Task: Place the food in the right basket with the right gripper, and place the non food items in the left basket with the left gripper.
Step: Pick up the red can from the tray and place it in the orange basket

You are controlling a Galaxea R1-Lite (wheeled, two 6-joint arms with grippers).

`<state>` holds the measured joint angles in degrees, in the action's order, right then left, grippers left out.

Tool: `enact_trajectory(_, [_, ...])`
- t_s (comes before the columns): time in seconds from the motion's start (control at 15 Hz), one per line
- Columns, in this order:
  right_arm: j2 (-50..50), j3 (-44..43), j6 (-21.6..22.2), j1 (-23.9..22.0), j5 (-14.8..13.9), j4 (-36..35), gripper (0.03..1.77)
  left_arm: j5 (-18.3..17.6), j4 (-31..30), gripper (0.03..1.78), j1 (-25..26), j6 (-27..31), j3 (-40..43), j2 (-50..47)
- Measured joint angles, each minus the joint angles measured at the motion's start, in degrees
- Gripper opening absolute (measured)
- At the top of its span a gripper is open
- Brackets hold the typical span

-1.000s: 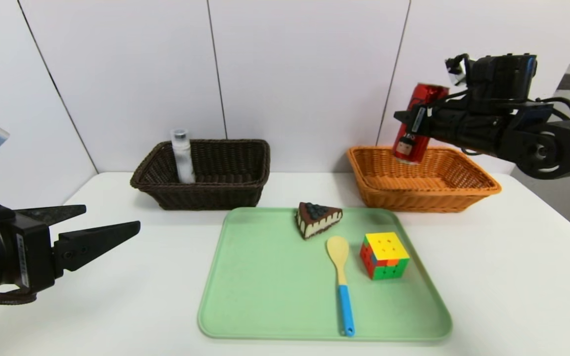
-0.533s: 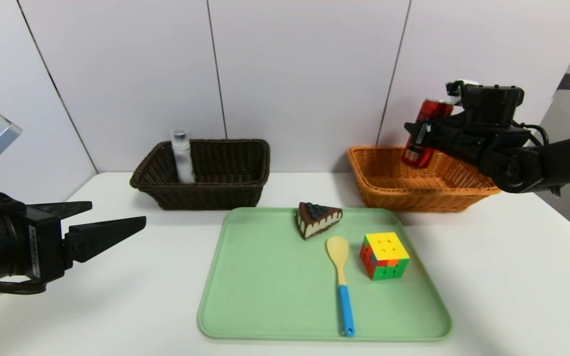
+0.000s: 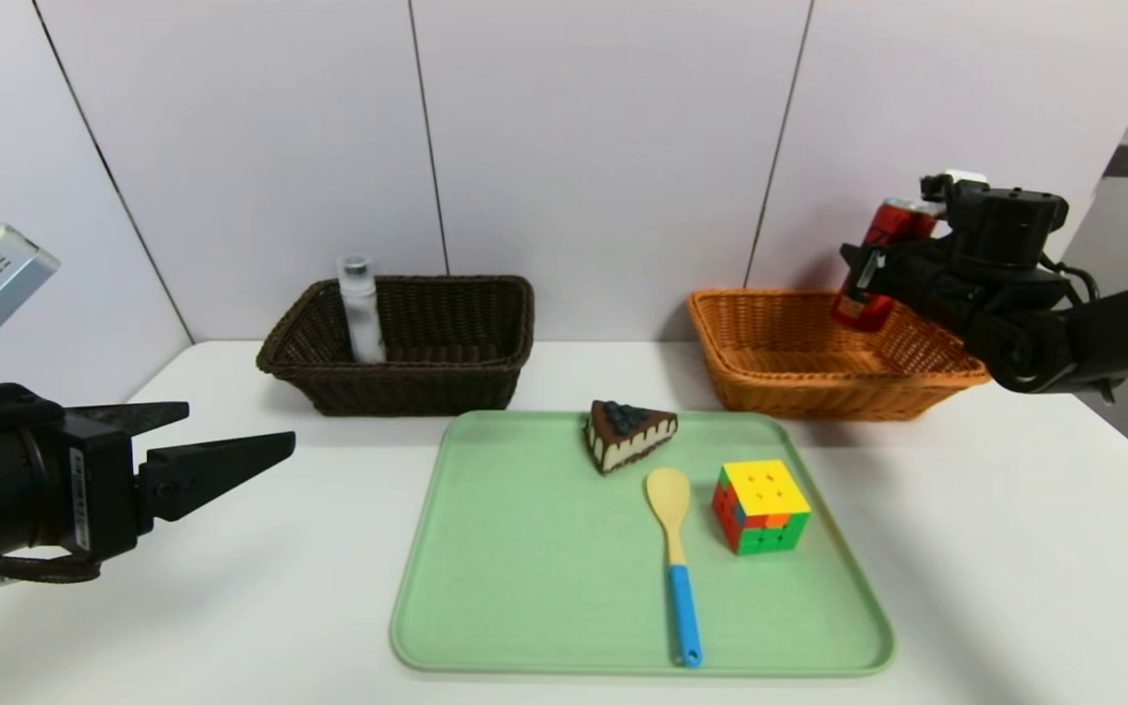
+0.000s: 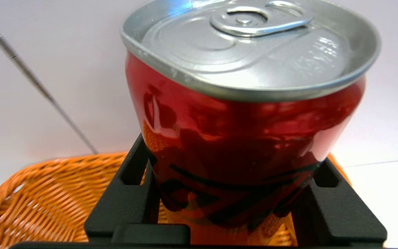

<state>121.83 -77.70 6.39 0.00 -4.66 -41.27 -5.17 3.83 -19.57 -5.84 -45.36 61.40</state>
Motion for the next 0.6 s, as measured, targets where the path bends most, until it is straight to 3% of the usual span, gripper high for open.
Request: enact_trajectory(0.6, [1.93,0.37,-0.35,-0.11,0.23,-0.22,0.98,0.02,-0.04,1.69,-1.10,-0.09,-0.37,0.56])
